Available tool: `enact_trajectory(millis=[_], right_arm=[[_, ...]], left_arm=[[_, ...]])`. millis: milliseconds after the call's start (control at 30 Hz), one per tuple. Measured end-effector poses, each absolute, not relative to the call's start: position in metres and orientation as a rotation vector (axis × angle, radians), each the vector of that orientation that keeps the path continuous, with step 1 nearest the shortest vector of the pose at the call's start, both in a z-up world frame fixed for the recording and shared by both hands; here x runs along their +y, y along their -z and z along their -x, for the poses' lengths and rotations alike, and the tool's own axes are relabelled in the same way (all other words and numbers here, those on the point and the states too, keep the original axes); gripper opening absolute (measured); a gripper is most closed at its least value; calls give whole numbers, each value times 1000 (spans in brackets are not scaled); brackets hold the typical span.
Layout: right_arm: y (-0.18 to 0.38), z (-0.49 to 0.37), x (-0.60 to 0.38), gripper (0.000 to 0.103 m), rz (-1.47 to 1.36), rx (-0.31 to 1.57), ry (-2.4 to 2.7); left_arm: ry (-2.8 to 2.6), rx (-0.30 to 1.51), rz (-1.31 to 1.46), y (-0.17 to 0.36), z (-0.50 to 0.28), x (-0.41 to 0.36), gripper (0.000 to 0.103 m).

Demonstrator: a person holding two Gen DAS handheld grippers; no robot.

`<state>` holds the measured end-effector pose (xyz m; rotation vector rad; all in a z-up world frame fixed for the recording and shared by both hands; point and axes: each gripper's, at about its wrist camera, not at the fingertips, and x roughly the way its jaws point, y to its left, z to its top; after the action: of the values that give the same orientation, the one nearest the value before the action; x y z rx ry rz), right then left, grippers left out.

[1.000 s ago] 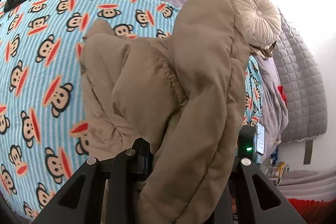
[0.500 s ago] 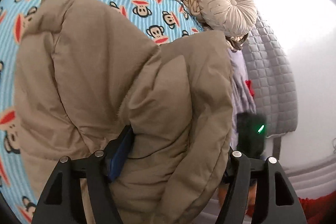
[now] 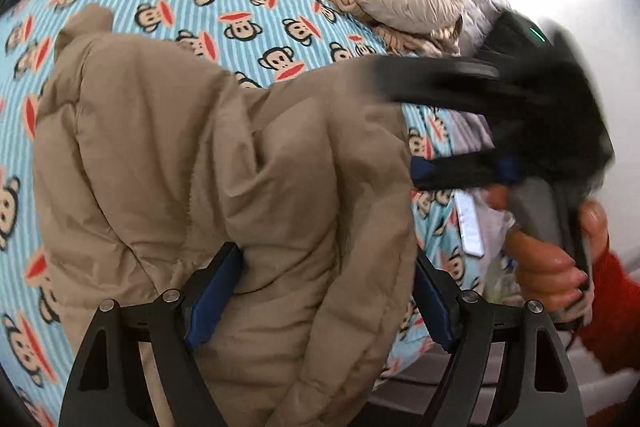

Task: Fold large clothes
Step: 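Regrasp the jacket bundle with the right tool while the left tool holds it, then hold the jacket bundle with the right tool and open the left tool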

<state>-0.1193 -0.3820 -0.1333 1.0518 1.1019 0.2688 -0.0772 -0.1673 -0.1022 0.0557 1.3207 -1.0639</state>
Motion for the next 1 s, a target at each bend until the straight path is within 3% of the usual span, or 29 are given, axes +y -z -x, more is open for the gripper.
enact_trajectory(millis=[67,133,200,333,500,600,667,700,733,767,1000], right_arm=[[150,103,-371,85,-1005,1166,-255],[172,91,-361,55,-960,1218,-232],[186,86,-361,51,-898,1267,-164],[201,90,-377,49,-846,1289,-103],[197,96,-396,50,-869,1261,-97],[182,114,-400,65,-913,1252,-96],[170,132,-397,65,-924,1240,-102],[169,140,-393,58,-935,1249,-109],[170,143,-389,21,-920,1264,-104],[168,146,-383,11,-846,1294,-72],[149,123,-391,10,-366,1257,70]], left_arm=[[1091,1317,-87,92,83,-164,81],[1158,1311,-93,75,86,-154,81],[1188,1248,-84,51,81,-131,81],[1068,1202,-84,49,45,-90,82],[817,1345,3,131,-22,-47,81],[795,1440,81,174,-33,-40,81],[801,1444,114,182,-34,-42,82],[807,1445,139,182,-32,-45,82],[806,1445,142,183,-32,-49,82],[805,1443,134,180,-29,-53,82],[826,1364,11,147,1,-111,82]])
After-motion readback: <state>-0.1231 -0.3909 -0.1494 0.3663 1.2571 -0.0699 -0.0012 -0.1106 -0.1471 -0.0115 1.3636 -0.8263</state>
